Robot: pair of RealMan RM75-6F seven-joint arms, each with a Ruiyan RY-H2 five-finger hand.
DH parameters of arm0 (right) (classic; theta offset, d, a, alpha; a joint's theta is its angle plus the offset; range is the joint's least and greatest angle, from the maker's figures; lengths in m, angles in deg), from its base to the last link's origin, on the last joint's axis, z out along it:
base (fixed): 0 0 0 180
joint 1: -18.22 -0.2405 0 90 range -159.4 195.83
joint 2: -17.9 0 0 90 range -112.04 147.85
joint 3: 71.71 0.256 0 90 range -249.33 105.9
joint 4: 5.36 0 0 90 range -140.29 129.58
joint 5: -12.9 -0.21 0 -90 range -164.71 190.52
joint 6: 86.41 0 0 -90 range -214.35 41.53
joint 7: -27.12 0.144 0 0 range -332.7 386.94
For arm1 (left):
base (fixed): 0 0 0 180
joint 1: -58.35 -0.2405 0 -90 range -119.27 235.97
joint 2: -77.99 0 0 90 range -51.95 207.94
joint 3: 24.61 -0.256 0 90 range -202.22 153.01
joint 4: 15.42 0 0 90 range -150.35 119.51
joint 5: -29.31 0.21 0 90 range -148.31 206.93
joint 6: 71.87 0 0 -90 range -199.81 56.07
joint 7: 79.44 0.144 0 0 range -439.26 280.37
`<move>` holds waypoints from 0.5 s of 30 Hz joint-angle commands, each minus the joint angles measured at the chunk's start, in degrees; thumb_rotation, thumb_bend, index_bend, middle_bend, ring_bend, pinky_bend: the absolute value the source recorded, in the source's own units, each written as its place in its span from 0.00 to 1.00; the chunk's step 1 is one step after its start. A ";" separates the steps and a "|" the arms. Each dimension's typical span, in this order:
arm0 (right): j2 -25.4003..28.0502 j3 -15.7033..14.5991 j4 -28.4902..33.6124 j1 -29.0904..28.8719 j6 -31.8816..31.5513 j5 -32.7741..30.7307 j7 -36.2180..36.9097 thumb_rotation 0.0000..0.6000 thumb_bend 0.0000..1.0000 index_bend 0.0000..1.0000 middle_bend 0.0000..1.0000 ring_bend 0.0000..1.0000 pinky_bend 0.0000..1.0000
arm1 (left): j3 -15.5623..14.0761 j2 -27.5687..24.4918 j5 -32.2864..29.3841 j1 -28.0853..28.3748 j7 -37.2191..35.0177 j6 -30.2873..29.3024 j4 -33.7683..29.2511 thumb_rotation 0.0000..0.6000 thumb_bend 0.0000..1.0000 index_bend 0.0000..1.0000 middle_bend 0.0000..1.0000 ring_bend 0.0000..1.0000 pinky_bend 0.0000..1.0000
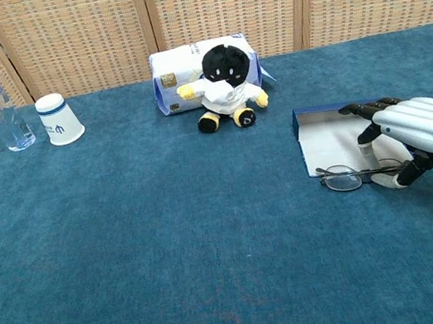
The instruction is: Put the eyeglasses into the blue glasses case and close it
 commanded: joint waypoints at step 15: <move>1.47 1.64 2.65 -1.04 -2.57 1.26 -1.59 1.00 0.44 0.63 0.00 0.00 0.00 | -0.06 -0.17 -0.04 0.11 -0.30 0.19 0.07 1.00 0.08 0.00 0.00 0.00 0.00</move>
